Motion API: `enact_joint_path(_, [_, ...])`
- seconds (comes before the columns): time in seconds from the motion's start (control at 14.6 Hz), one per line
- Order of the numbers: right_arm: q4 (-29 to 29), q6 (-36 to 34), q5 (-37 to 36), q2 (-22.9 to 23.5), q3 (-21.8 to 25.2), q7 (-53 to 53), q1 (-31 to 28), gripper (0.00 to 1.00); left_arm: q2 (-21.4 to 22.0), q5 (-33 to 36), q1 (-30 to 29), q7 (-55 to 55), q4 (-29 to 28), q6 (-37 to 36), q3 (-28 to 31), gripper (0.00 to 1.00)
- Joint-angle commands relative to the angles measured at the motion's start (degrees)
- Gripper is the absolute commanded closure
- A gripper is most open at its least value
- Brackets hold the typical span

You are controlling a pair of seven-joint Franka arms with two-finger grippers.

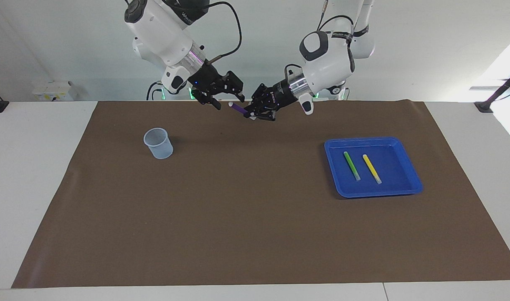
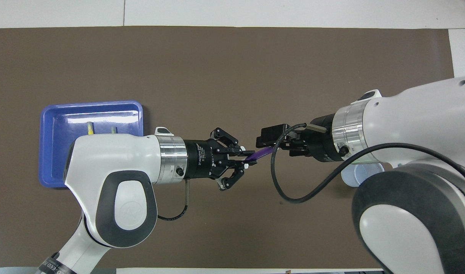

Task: Transfer and insert pens with both arms
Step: 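Grasp the purple pen tip with the right gripper, open the left gripper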

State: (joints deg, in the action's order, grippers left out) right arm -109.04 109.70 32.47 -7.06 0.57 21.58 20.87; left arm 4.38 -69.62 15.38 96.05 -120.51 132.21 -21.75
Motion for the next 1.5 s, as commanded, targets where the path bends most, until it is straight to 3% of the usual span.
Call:
enact_joint_path(0.0, [-3.29, 2.10, 1.11, -2.44, -0.38, 0.13, 0.05, 0.27, 2.39, -3.06, 0.79, 0.72, -2.37, 1.91, 0.57, 1.00])
enact_joint_path(0.34, [-3.20, 3.15, 1.11, -2.35, -0.83, 0.30, -0.04, 0.30, 2.39, -3.33, 1.23, 0.72, -2.45, 2.79, 0.48, 1.00])
enact_joint_path(0.48, [-3.20, 3.59, 1.11, -2.35, -0.83, 0.21, -0.04, 0.45, 2.39, -3.33, 1.23, 0.72, -2.45, 3.06, 0.48, 1.00])
enact_joint_path(0.55, [-3.20, 4.55, 1.11, -2.35, -0.92, 0.30, 0.05, 0.46, 2.39, -3.33, 1.23, 0.72, -2.45, 3.41, 0.48, 1.00])
enact_joint_path(1.16, [-3.29, 9.74, 1.02, -1.91, -1.62, 0.21, 0.05, 0.50, 2.39, -4.04, 1.32, 0.72, -2.63, 4.02, 0.48, 1.00])
enact_joint_path(1.3, [-3.29, 9.57, 1.02, -1.91, -1.62, -0.05, -0.04, 0.68, 2.39, -4.21, 1.32, 0.72, -2.63, 4.02, 0.48, 1.00])
enact_joint_path(1.44, [-3.29, 9.48, 1.11, -1.91, -1.62, -0.05, -0.04, 1.00, 2.39, -4.39, 1.32, 0.72, -2.63, 4.11, 0.57, 1.00])
